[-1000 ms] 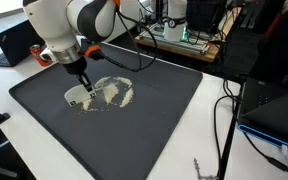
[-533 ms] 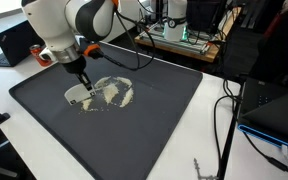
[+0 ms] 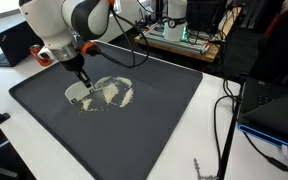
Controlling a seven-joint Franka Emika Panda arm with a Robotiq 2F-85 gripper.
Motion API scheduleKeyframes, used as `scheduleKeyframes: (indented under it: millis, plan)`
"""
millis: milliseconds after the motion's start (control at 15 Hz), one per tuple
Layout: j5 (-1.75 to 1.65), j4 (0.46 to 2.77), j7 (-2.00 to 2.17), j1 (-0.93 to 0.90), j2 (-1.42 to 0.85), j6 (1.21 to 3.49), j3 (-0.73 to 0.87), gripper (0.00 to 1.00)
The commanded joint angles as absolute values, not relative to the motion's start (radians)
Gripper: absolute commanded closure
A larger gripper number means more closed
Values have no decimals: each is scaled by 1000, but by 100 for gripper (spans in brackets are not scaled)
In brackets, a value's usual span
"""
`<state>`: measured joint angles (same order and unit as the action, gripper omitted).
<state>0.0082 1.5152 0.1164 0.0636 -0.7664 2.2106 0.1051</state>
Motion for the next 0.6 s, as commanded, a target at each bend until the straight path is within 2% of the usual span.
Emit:
scheduleKeyframes:
  millis: [0,533]
  plan:
    - [1,1520,85,86,-763,2179,102,99]
    - [-7,1525,79,95,-758,2165,118,99]
